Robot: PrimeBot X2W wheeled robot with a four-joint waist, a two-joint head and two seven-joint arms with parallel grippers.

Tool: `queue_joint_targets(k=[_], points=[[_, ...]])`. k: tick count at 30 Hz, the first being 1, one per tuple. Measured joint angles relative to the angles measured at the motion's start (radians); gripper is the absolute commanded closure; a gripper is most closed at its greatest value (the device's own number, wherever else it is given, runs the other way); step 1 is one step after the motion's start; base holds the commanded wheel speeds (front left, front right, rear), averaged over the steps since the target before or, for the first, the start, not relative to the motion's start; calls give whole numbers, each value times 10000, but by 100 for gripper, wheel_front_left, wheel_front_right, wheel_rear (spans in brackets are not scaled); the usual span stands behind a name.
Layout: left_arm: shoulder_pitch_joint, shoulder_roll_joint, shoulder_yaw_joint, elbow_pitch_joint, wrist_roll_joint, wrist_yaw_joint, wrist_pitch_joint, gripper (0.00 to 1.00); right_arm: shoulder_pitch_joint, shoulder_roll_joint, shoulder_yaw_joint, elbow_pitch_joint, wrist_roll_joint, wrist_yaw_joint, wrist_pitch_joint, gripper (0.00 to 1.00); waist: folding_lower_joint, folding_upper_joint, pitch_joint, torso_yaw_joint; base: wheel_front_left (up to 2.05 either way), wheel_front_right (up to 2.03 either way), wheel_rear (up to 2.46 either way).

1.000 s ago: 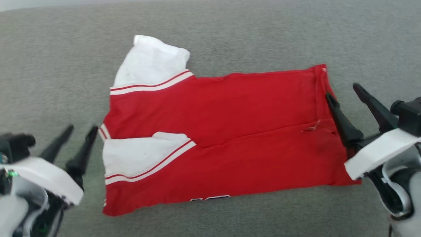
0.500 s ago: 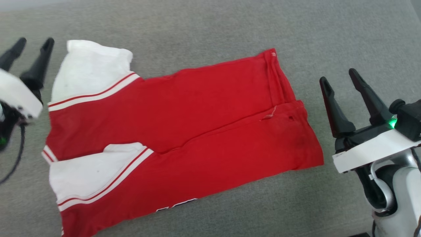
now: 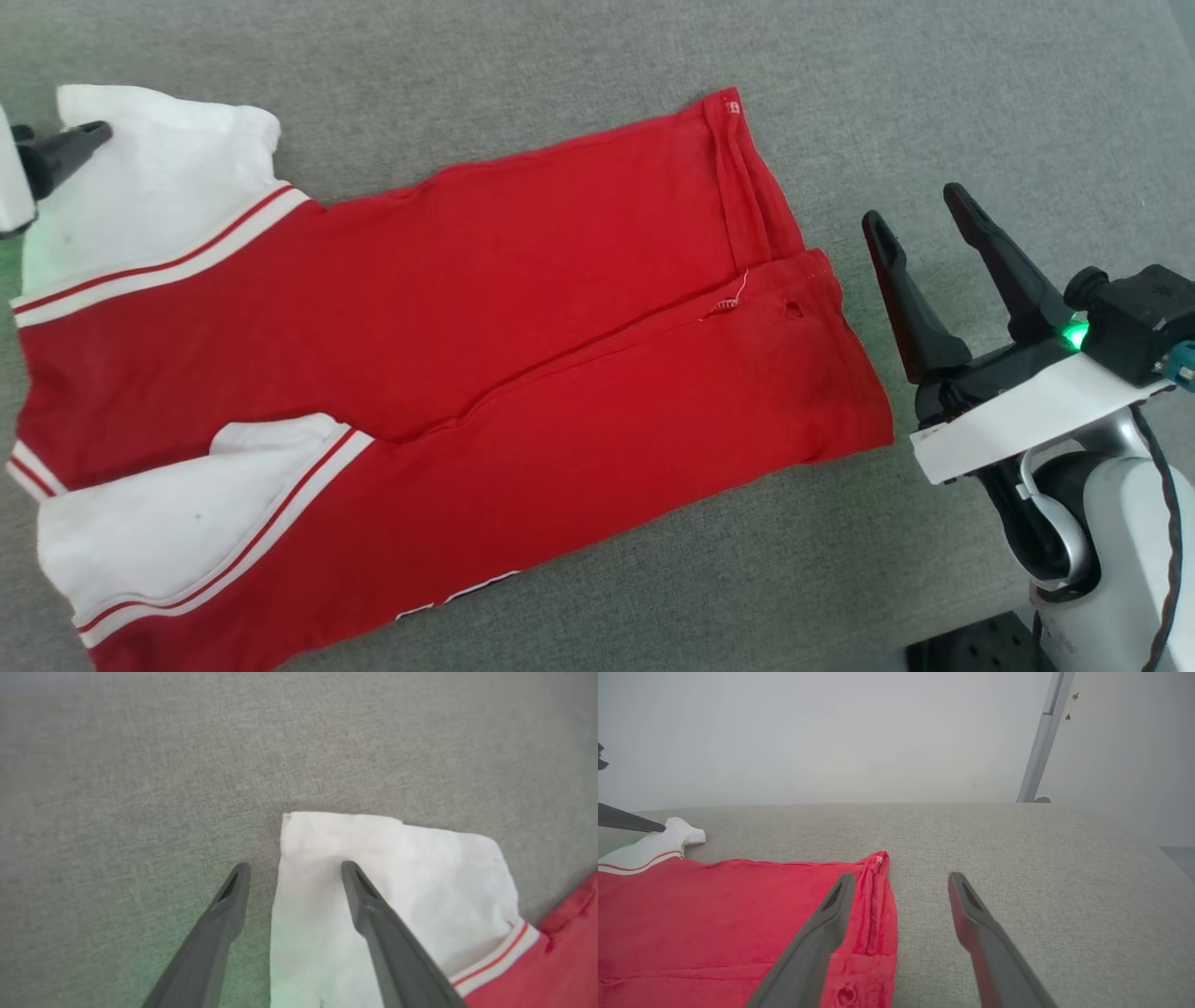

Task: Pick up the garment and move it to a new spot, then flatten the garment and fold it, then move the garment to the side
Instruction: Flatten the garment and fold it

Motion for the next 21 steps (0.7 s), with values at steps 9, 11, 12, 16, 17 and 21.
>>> queue_joint_targets(k=[9, 11, 12, 16, 17, 21], points=[[-723, -121, -153, 523, -738, -63, 1319, 35, -170, -58, 100, 140, 52, 0, 31, 0, 0, 0, 349, -244, 0, 0, 0], [-726, -92, -284, 316, -792, -81, 1461, 64, -212, -100, 54, 146, 82, 0, 84, 0, 0, 0, 354, -207, 0, 0, 0], [-726, -71, -330, 232, -794, -88, 1457, 84, -292, -113, 52, 132, 84, 0, 138, 0, 0, 0, 366, -188, 0, 0, 0], [-732, -19, -401, 88, -884, -90, 1145, 100, -836, -213, 244, 142, 165, 0, 694, 0, 0, 0, 454, -110, 0, 0, 0], [-733, -56, -453, 29, -884, -92, 1041, 100, -1039, -291, 332, 180, 199, 0, 945, 0, 0, 0, 471, -80, 0, 0, 0], [-803, -221, -619, -100, -888, -98, 631, 100, -2038, -786, 838, 608, 382, 0, 2420, 0, 0, 0, 521, 139, 0, 0, 0]])
